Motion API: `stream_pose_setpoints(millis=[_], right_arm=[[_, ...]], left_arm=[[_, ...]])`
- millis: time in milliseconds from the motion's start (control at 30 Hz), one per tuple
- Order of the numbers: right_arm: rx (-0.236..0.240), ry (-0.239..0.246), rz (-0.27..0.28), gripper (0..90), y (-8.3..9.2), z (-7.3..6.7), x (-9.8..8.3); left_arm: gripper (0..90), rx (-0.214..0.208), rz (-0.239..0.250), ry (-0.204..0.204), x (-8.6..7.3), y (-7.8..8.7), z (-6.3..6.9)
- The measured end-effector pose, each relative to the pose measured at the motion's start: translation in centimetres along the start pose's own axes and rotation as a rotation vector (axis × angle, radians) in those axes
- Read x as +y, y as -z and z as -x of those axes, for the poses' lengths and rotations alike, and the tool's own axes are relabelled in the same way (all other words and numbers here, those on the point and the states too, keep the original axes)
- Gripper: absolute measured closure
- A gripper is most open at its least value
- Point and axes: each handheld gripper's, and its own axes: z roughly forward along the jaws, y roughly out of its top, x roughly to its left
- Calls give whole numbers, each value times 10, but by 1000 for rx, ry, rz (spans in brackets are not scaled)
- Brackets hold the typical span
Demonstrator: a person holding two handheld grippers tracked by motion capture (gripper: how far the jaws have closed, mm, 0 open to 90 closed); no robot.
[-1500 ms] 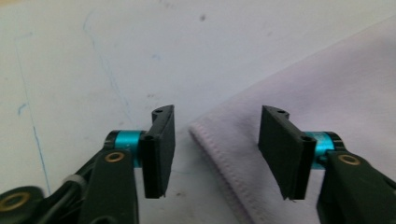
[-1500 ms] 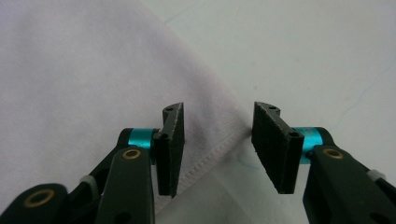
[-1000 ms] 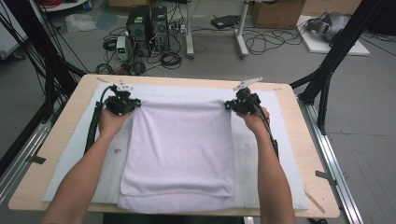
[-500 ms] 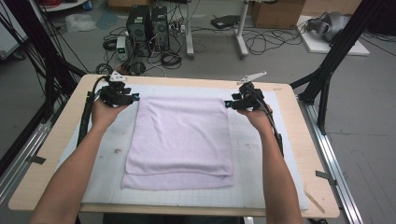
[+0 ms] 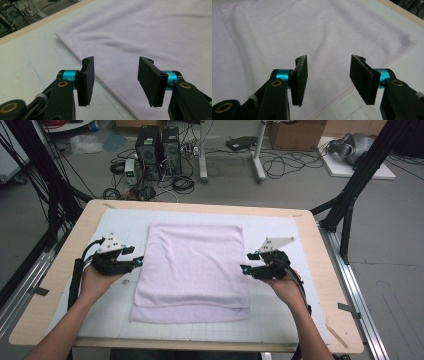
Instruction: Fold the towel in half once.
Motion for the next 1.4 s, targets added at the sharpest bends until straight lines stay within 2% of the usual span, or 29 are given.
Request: stream_pose_setpoints(millis=[67,133,267,400,467,600,800,867,967,1033,1233,1400], right_arm=[[16,-3,-5,501,3,-11,-12],[40,7,16,540,4,-21,-23],[86,33,4,620,2,-39,-41],[136,52,29,680,2,-51,-53],[150,59,24,696,0,-56,-58],[175,73,-27,711,-9,-61,-64],[174,50,-42,708,-14,-59,-69],[178,54,-55,722,-18,-59,-71],[181,61,-57,793,-19,-59,-70],[190,53,-60,857,-19,-59,-70],[190,49,-50,879,-16,-58,-69],[194,42,-13,880,-9,-56,-65]], left_arm=[[456,-29,-12,-4,-9,6,10],[456,-47,0,-7,-18,13,21],[473,-75,5,-28,-29,24,40],[587,-136,-2,-78,-38,30,58],[629,-163,-9,-95,-42,29,64],[677,-181,-47,-88,-53,22,64],[653,-195,-92,-80,-60,15,61],[672,-202,-93,-80,-59,14,60],[781,-217,-94,-94,-59,12,62],[857,-212,-97,-106,-58,12,64],[880,-204,-90,-93,-56,16,63],[881,-195,-46,-71,-51,27,61]])
